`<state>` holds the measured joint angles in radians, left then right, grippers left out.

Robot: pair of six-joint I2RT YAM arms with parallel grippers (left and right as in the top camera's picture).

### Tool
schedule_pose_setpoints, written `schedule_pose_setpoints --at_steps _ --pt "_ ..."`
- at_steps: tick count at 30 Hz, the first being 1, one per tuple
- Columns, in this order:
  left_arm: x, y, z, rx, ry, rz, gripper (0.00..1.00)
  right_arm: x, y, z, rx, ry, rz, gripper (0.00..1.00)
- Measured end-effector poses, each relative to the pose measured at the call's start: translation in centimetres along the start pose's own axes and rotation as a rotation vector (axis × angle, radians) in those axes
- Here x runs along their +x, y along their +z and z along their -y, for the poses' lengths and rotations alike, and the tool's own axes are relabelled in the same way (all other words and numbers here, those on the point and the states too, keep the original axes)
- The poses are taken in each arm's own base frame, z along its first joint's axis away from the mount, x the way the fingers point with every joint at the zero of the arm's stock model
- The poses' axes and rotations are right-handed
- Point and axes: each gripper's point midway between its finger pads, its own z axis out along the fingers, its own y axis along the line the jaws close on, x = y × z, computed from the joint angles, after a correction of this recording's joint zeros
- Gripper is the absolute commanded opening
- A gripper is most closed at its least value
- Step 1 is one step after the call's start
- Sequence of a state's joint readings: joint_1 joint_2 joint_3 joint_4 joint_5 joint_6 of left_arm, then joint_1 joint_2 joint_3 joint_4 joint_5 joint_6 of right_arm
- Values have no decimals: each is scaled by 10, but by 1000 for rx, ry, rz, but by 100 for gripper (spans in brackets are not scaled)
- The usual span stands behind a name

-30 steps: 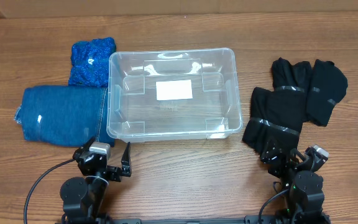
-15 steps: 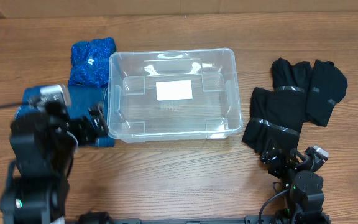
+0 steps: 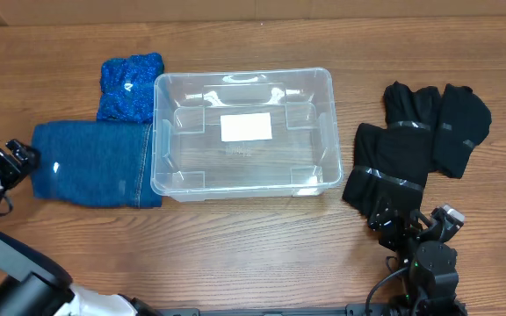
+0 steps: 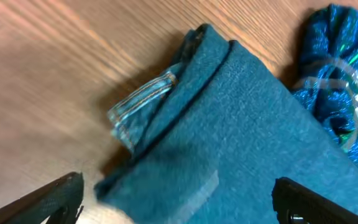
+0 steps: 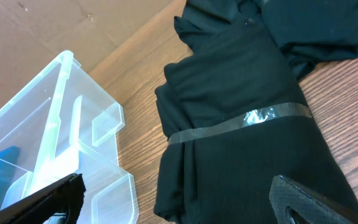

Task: Pack container
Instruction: 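Grasp the blue jeans with the left gripper and lift into the bin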

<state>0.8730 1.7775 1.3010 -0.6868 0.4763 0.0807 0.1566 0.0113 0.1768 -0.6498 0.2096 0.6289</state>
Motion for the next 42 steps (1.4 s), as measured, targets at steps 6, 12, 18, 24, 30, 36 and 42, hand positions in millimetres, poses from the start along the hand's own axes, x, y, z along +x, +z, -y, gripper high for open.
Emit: schedule_pose_setpoints --at_steps 6,12,18,24,30,36,42 --pt "22 74 5 105 60 -105 100 0 0 0 0 0 0 100" --pt "18 90 14 124 81 -118 9 0 0 0 0 1 -1 100" --pt "37 49 53 167 -40 -248 4 0 0 0 0 0 0 100" --pt "-16 -163 155 177 71 180 4 0 0 0 0 0 0 100" --pt "42 -257 269 469 28 247 4 0 0 0 0 0 0 100" --pt "70 -189 373 527 -6 140 4 0 0 0 -1 0 0 100" --pt "168 -43 431 307 -6 -120 4 0 0 0 0 0 -1 100"
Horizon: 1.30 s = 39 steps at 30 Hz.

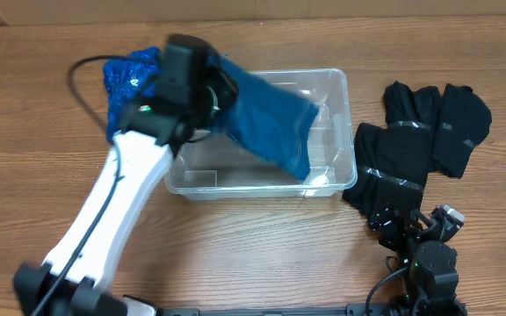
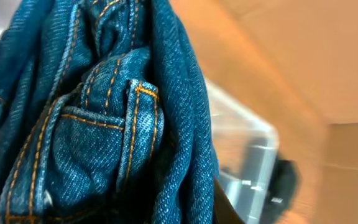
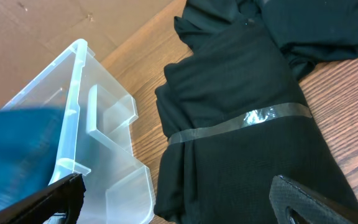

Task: Pack container
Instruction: 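Grasp the blue jeans with the left gripper and lift into the bin, then release the jeans and reach the left gripper to the sparkly blue bundle, then grasp the sparkly blue bundle and place it in the bin's left side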

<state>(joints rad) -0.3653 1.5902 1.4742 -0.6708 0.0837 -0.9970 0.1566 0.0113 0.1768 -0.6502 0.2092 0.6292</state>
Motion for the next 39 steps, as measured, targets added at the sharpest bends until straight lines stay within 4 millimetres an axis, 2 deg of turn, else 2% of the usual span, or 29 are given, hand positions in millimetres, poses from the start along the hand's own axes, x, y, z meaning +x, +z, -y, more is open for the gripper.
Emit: schedule_pose_setpoints --at_steps 1,2,3,4,6,7,8,10,12,13,15,16,17,18,19,21,23,25,26,27,28,29,30,33,35,37,38,39 --pt "11 18 -12 -74 6 -12 4 0 0 0 0 -1 0 100" --pt "18 27 -23 -138 11 -9 12 0 0 0 0 0 0 100" --pt "23 29 -31 -184 16 -11 51 0 0 0 0 0 0 100" --pt "26 29 -39 -223 17 -11 63 0 0 0 0 -1 -1 100" --pt "27 26 -48 -264 45 -12 71 0 0 0 0 0 0 100" --pt "21 23 -51 -277 82 0 79 0 0 0 0 0 0 100" --pt "12 15 -57 -291 126 9 83 0 0 0 0 0 0 100" --pt "-24 -18 -76 -310 166 61 86 0 0 0 1 0 0 100" --pt "-79 -54 -105 -325 150 153 92 0 0 0 0 0 0 100" --pt "-108 -70 -129 -350 151 191 93 0 0 0 0 0 0 100" --pt "-140 -65 -163 -320 185 160 94 0 0 0 -1 0 1 100" --pt "-159 -49 -190 -284 180 128 95 0 0 0 0 0 1 100" --pt "-166 -36 -205 -259 171 99 95 0 0 0 -1 0 1 100" --pt "-169 -14 -221 -221 165 56 95 0 0 0 0 0 0 100" --pt "-167 16 -237 -179 161 0 95 0 0 0 0 0 0 100" --pt "-156 57 -251 -118 156 -73 95 0 0 0 0 0 0 100" --pt "-156 88 -261 -64 159 -85 94 0 0 0 0 0 0 100" --pt "-161 101 -263 -36 170 -63 88 0 0 0 0 0 0 100" --pt "-166 109 -265 -21 178 -42 63 0 0 0 0 0 1 100" --pt "-165 115 -268 -17 168 -46 48 0 0 0 0 0 0 100" --pt "-163 119 -272 -20 154 -52 27 0 0 0 0 0 1 100" --pt "-161 123 -275 -21 143 -60 12 0 0 0 0 0 0 100" --pt "-157 126 -278 -22 135 -73 4 0 0 0 0 0 1 100" --pt "-149 124 -276 -14 125 -116 4 0 0 0 0 0 1 100" --pt "-133 114 -273 -18 97 -213 4 0 0 0 0 0 0 100" --pt "-125 86 -256 -24 64 -311 4 0 0 0 0 0 1 100" --pt "-132 68 -241 -17 78 -309 4 0 0 0 0 0 1 100" --pt "-141 40 -216 0 107 -285 4 0 0 0 0 0 1 100"
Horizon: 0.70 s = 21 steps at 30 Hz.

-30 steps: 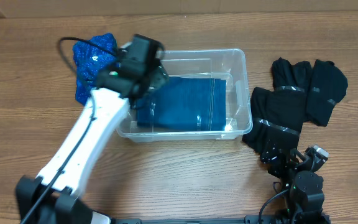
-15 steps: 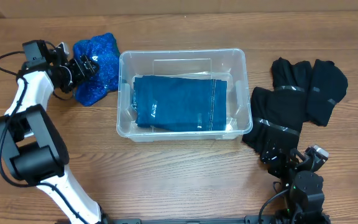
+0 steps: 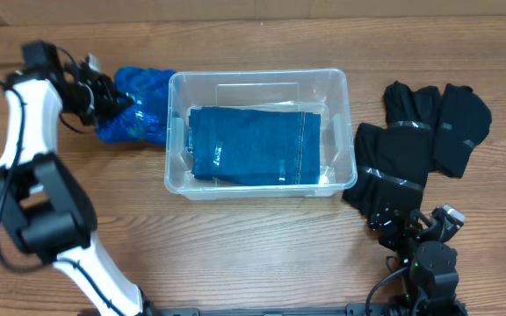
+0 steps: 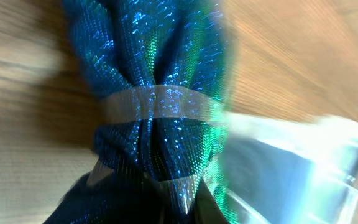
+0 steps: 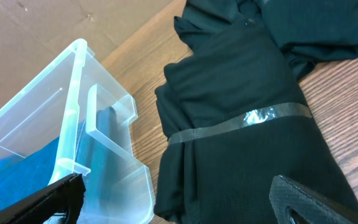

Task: Pack container
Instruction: 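Grasp the sparkly blue bundle and place it in the bin's left side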

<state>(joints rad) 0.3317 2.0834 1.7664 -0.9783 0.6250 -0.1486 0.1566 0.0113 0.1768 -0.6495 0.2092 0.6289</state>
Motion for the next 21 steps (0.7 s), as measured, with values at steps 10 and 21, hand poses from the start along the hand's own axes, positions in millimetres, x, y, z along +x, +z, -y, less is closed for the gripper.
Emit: schedule_pose_setpoints --at_steps 10,21 --pt "94 -173 239 184 383 286 4 0 0 0 0 1 0 100" --pt "127 49 188 -235 226 -69 22 0 0 0 0 0 0 100"
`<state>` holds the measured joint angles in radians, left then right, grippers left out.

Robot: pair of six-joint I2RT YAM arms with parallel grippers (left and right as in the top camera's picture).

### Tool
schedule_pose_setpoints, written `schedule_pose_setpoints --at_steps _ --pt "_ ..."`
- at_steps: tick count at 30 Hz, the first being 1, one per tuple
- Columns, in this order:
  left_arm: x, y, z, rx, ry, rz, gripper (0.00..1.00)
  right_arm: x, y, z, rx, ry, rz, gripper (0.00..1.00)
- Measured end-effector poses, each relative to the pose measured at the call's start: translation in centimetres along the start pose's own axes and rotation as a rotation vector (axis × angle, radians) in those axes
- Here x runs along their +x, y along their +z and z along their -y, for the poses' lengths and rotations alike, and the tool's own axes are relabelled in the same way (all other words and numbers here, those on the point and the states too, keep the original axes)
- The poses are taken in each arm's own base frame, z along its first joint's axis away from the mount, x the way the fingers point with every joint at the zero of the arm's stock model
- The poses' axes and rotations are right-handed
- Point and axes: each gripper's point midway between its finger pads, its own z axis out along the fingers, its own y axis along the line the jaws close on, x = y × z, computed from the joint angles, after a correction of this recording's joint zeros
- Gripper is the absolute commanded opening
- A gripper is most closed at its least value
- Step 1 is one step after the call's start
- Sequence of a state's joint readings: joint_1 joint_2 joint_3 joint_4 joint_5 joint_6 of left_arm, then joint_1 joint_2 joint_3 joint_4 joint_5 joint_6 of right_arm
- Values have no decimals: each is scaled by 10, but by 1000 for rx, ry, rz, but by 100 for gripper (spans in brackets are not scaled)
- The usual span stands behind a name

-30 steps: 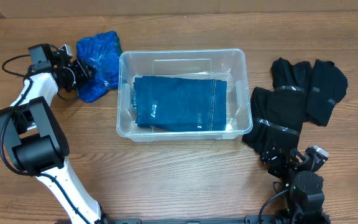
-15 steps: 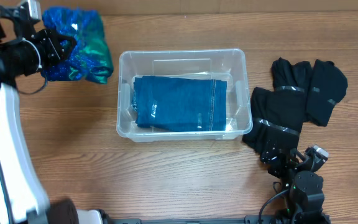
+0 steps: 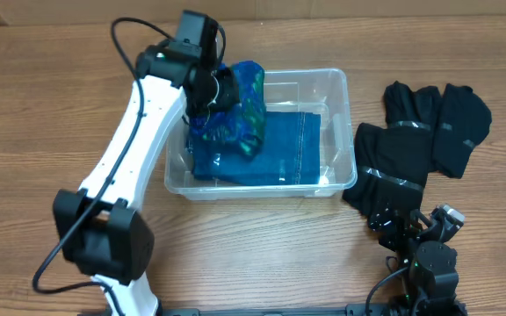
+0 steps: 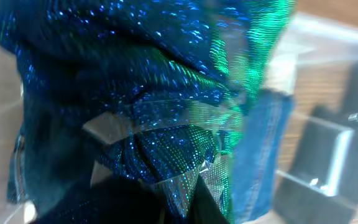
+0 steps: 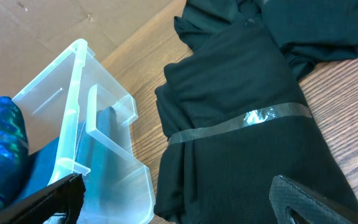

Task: Pack container
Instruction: 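Grasp the sparkly blue bundle and place it in the bin's left side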

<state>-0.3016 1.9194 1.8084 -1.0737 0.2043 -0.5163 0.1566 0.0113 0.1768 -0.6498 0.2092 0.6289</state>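
A clear plastic container (image 3: 348,132) sits mid-table with folded blue jeans (image 3: 284,151) lying flat in it. My left gripper (image 3: 211,88) is shut on a sparkly blue-green bundle (image 3: 235,114) bound with clear tape, held over the container's left half, above or on the jeans. In the left wrist view the sparkly bundle (image 4: 148,74) fills the frame and hides the fingers. My right gripper (image 5: 179,208) rests open at the table's near right, beside a black taped bundle (image 5: 247,124).
Two black clothing bundles lie right of the container: the nearer one (image 3: 392,168) close to its right wall, another (image 3: 451,123) farther back. The right arm's base (image 3: 429,263) is at the front edge.
My left gripper was on the sparkly bundle on the table left of the container. It now holds that bundle over the container's left half. The right arm is unchanged.
First my left gripper stood open at the folded jeans beside the empty container. Then it held the jeans over the container, which had shifted slightly right. Later the jeans lay inside and the gripper gripped the sparkly bundle outside; now that bundle is over the jeans.
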Motion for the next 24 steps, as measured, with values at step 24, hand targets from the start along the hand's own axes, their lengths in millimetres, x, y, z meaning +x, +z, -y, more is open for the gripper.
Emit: schedule_pose_setpoints --at_steps 24 --pt "45 76 -48 -248 109 -271 35 0 0 0 0 0 0 100"
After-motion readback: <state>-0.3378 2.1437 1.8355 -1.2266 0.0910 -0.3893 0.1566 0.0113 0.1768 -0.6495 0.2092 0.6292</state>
